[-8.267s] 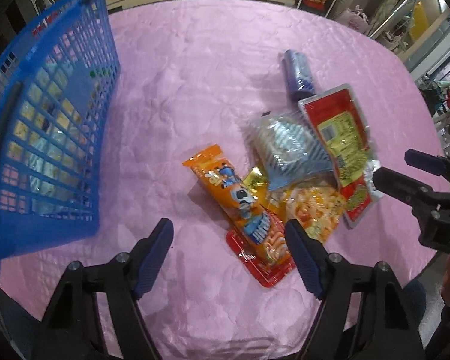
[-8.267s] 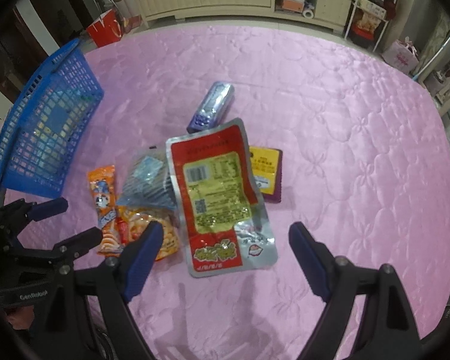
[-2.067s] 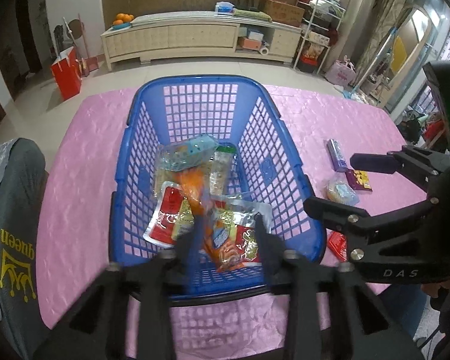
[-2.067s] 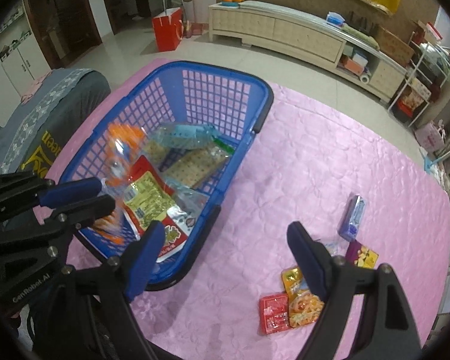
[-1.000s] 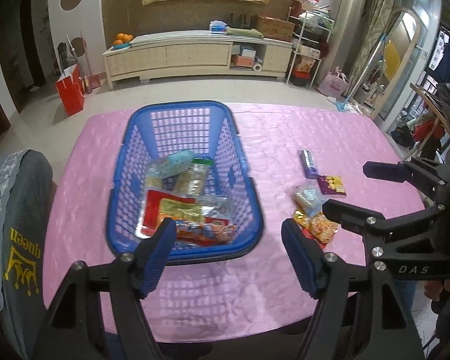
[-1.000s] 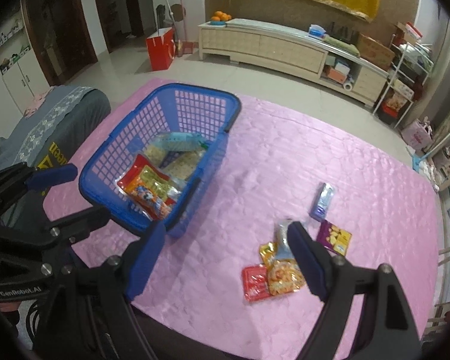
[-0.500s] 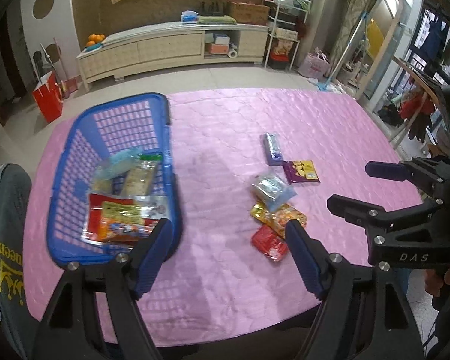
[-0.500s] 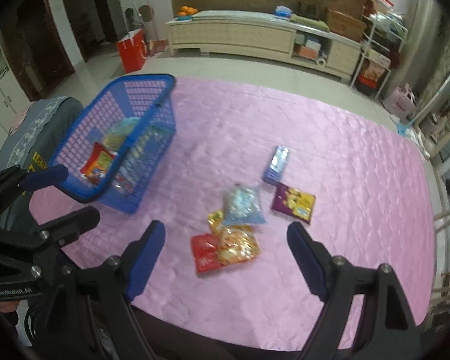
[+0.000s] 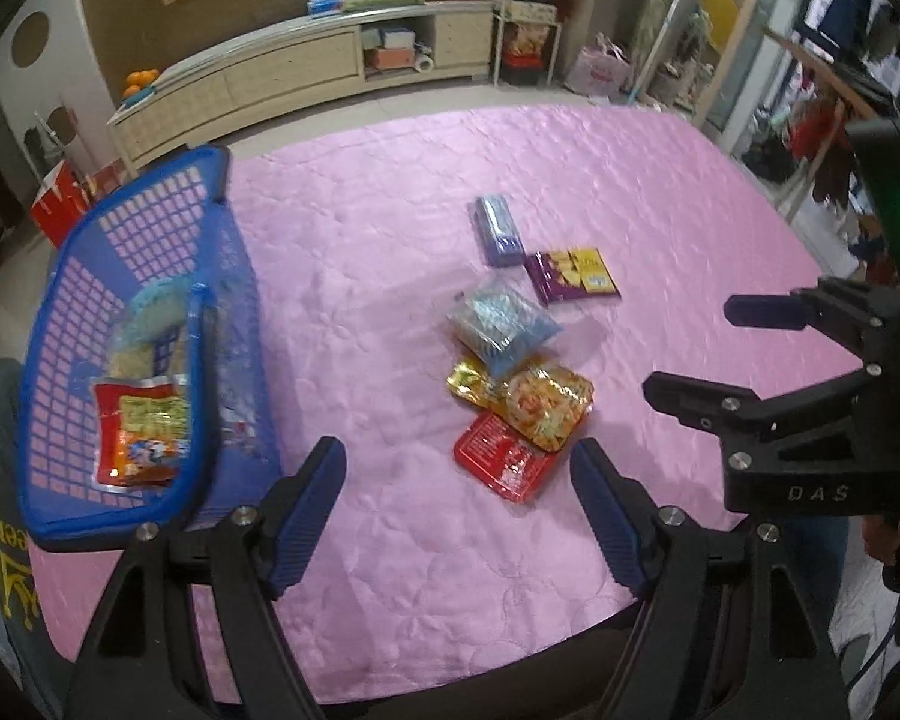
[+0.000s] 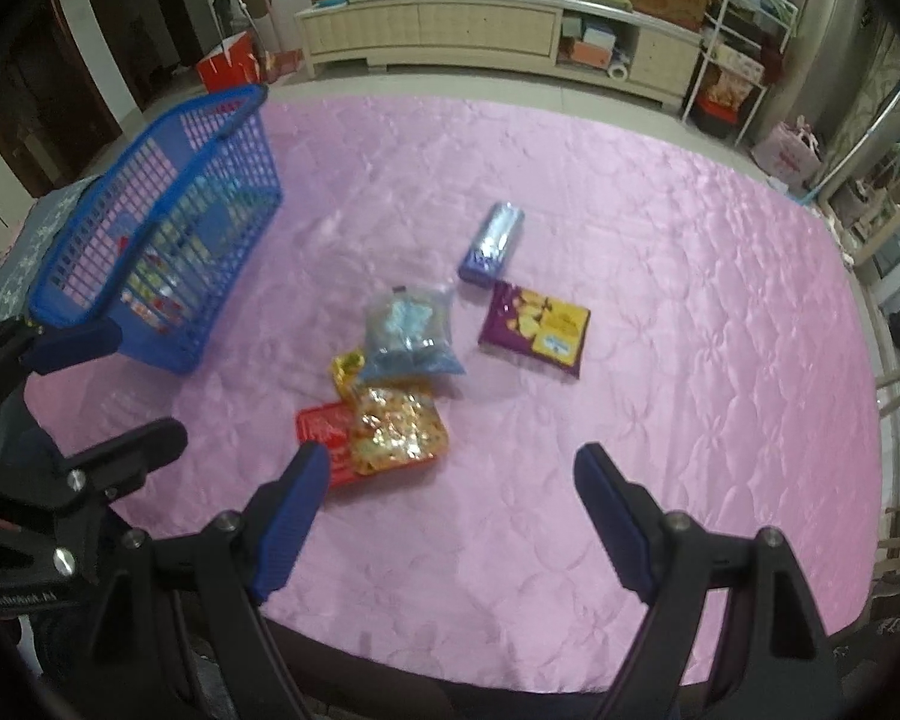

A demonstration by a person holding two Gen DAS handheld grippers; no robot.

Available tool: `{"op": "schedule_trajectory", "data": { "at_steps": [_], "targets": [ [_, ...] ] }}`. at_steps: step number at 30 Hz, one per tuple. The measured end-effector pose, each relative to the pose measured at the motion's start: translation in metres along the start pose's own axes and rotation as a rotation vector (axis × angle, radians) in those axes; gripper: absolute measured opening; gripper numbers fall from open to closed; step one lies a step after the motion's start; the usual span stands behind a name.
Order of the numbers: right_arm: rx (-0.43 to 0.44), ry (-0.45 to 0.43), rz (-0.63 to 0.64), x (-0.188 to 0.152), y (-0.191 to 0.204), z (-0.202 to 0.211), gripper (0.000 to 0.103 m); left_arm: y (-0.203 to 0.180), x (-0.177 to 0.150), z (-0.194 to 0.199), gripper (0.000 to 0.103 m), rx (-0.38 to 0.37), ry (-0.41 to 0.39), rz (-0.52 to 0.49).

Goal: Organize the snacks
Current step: 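Move both tools back over the remaining snacks on the table, then grasp the yellow snack bag with the right tool and lift it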

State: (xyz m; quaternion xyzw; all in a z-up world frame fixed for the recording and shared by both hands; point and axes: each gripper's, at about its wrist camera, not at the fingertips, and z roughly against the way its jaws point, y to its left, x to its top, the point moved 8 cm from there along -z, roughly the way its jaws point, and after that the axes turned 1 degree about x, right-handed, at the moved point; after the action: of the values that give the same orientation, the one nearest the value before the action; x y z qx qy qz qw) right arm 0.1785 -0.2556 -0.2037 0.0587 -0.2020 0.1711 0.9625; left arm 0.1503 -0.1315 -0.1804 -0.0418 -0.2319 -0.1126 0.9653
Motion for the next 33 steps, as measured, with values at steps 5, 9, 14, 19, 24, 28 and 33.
{"op": "schedule_trajectory", "data": {
  "at_steps": [5, 9, 14, 19, 24, 28, 33],
  "targets": [
    [0.008, 0.033, 0.001, -0.010, -0.003, -0.020, 0.086, -0.011, -0.011, -0.025, 0.076, -0.001, 0.045, -0.038],
    [0.015, 0.054, 0.017, -0.015, -0.002, -0.033, 0.086, -0.013, -0.023, -0.045, 0.076, 0.016, 0.076, -0.090],
    [0.019, 0.085, 0.051, -0.017, 0.004, -0.053, 0.086, -0.006, -0.033, -0.062, 0.070, 0.012, 0.104, -0.071],
    [0.047, 0.108, 0.082, -0.014, 0.014, -0.070, 0.086, -0.001, -0.035, -0.069, 0.066, 0.022, 0.098, -0.108],
    [0.076, 0.113, 0.116, -0.005, 0.024, -0.083, 0.086, 0.002, -0.037, -0.073, 0.066, -0.010, 0.099, -0.133],
    [0.066, 0.162, 0.168, 0.002, 0.034, -0.104, 0.086, 0.007, -0.039, -0.078, 0.066, -0.029, 0.124, -0.125],
    [0.042, 0.206, 0.196, 0.004, 0.037, -0.124, 0.081, 0.007, -0.039, -0.083, 0.066, -0.037, 0.137, -0.142]
  ]
}}
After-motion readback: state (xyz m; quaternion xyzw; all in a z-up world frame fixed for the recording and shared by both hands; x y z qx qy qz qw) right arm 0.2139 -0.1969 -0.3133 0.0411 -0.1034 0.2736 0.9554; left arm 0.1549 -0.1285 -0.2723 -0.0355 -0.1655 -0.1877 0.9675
